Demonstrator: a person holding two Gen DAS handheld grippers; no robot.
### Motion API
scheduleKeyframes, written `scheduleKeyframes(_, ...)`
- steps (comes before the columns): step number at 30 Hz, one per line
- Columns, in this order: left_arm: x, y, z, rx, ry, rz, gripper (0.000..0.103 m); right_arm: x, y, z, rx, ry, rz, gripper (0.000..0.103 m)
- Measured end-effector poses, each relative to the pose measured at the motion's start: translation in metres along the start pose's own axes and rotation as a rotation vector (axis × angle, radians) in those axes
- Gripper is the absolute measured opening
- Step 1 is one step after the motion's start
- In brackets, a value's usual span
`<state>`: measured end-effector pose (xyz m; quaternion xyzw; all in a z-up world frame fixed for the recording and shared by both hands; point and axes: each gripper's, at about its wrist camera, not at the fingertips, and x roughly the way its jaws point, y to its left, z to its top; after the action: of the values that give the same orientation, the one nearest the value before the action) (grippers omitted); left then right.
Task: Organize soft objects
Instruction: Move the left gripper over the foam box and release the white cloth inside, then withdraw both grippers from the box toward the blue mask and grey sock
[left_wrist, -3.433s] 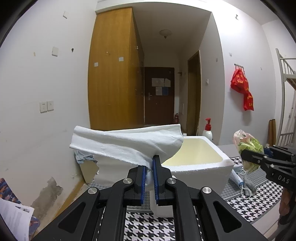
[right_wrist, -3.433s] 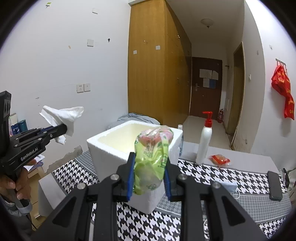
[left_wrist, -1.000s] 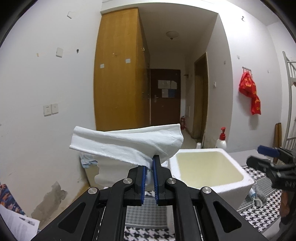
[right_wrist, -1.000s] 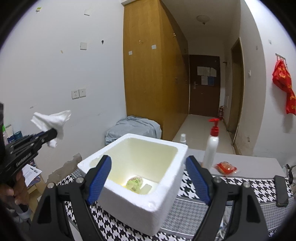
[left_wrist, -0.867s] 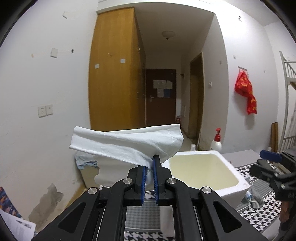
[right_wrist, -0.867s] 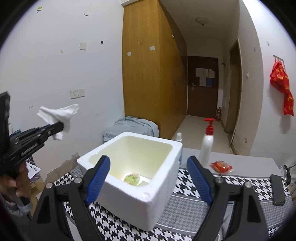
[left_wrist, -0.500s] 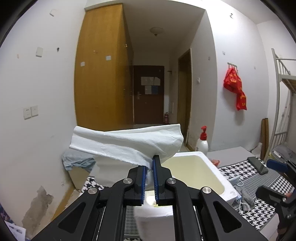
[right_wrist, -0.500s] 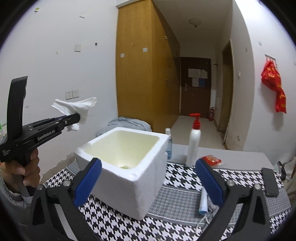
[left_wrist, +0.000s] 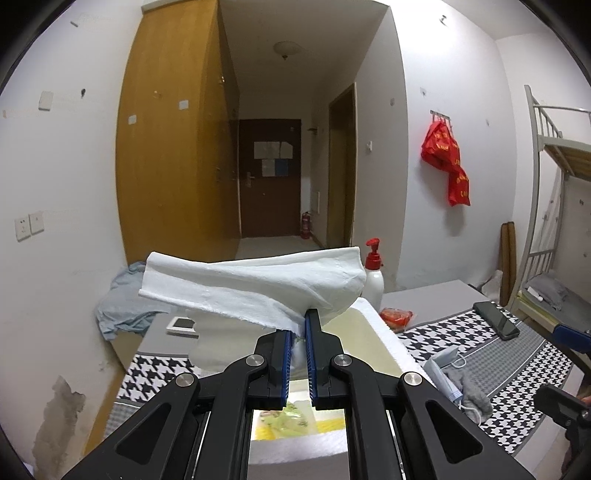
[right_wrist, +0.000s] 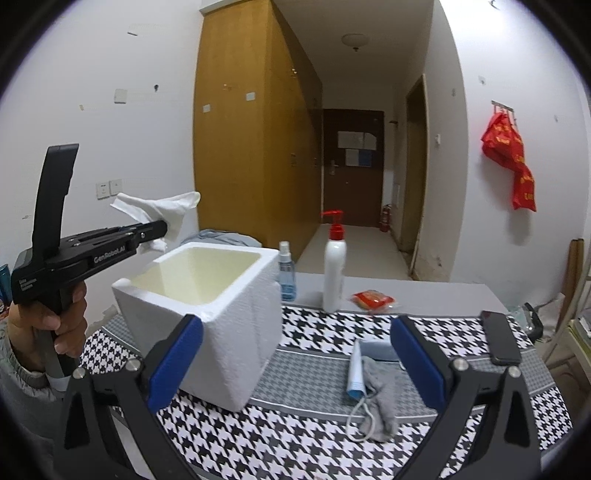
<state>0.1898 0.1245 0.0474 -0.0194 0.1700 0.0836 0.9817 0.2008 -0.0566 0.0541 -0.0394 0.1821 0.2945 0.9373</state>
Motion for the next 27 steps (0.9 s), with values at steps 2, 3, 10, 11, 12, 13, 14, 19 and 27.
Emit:
scheduleKeyframes(2, 0.004, 0.000, 0.001, -0.007, 0.007, -0.006, 0.008, -0.001, -0.004, -0.002, 0.008, 0.004, -0.013, 0.102)
scheduleKeyframes(3, 0.006, -0.001, 0.001, -0.007, 0.012, -0.016, 0.008, -0.001, -0.006, -0.003, 0.012, 0.006, -0.018, 0.102)
scheduleKeyframes(10, 0.013, -0.011, 0.001, 0.021, 0.016, -0.034, 0.008, -0.005, -0.015, -0.007, 0.031, 0.015, -0.051, 0.102)
scheduleKeyframes(11, 0.015, -0.011, 0.002, 0.024, 0.019, -0.036, 0.008, -0.006, -0.016, -0.008, 0.033, 0.016, -0.054, 0.102)
scheduleKeyframes(12, 0.016, -0.012, 0.001, 0.024, 0.022, -0.036, 0.008, -0.007, -0.017, -0.009, 0.035, 0.017, -0.058, 0.102)
scheduleKeyframes(13, 0.017, -0.011, 0.001, 0.024, 0.025, -0.035, 0.008, -0.007, -0.017, -0.010, 0.036, 0.018, -0.064, 0.102)
scheduleKeyframes(14, 0.018, -0.011, 0.001, 0.024, 0.028, -0.033, 0.008, -0.007, -0.018, -0.010, 0.038, 0.020, -0.067, 0.102)
scheduleKeyframes(19, 0.028, -0.010, 0.001, 0.018, 0.054, -0.049, 0.046, -0.011, -0.022, -0.013, 0.051, 0.017, -0.076, 0.102)
scheduleKeyframes(27, 0.022, -0.017, -0.004, 0.030, 0.019, -0.063, 0.087, -0.010, -0.032, -0.019, 0.080, 0.030, -0.094, 0.102)
